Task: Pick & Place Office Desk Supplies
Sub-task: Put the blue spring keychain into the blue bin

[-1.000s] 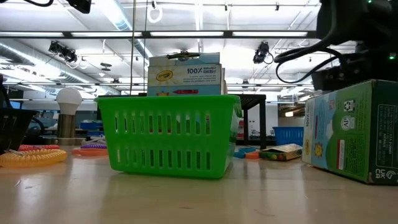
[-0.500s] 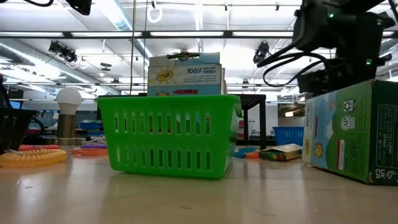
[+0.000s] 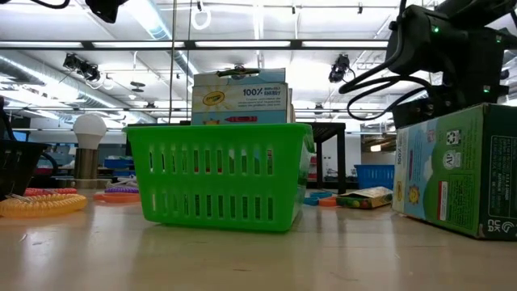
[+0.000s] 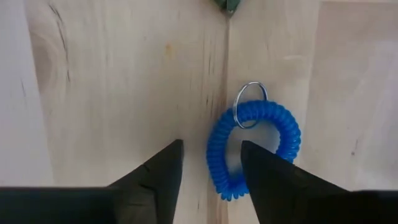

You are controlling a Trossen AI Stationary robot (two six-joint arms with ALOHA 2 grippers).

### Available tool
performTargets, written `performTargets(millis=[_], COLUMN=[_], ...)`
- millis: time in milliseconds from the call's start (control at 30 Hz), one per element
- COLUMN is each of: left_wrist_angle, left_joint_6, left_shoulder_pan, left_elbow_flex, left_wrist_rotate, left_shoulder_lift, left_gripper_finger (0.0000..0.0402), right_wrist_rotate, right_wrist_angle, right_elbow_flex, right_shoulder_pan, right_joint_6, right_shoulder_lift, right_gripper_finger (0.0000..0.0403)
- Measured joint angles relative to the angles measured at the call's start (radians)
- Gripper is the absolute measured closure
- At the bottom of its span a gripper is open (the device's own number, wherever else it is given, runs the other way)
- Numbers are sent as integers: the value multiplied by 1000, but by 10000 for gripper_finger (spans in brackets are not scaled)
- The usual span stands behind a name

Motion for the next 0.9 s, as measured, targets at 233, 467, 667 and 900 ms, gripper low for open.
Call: performTargets(millis=[233, 467, 667, 900], left_wrist_angle=[0, 0, 0, 0], left_joint_6=[-7, -8, -16, -16], left_shoulder_pan=[0, 0, 0, 0], left_elbow_flex=[0, 0, 0, 0], left_wrist_rotate=[0, 0, 4, -1], left_shoulder_lift=[0, 1, 1, 2], left_gripper_finger=[118, 118, 118, 118], right_wrist_rotate=[8, 50, 178, 222], right_wrist_angle=[32, 59, 106, 153], right_elbow_flex=[-3, -4, -7, -26], right_shoulder_pan=[0, 0, 15, 36], right_joint_6=[38, 135, 227, 283], right_shoulder_lift=[2, 3, -1, -62], right_gripper_finger=[342, 389, 397, 399])
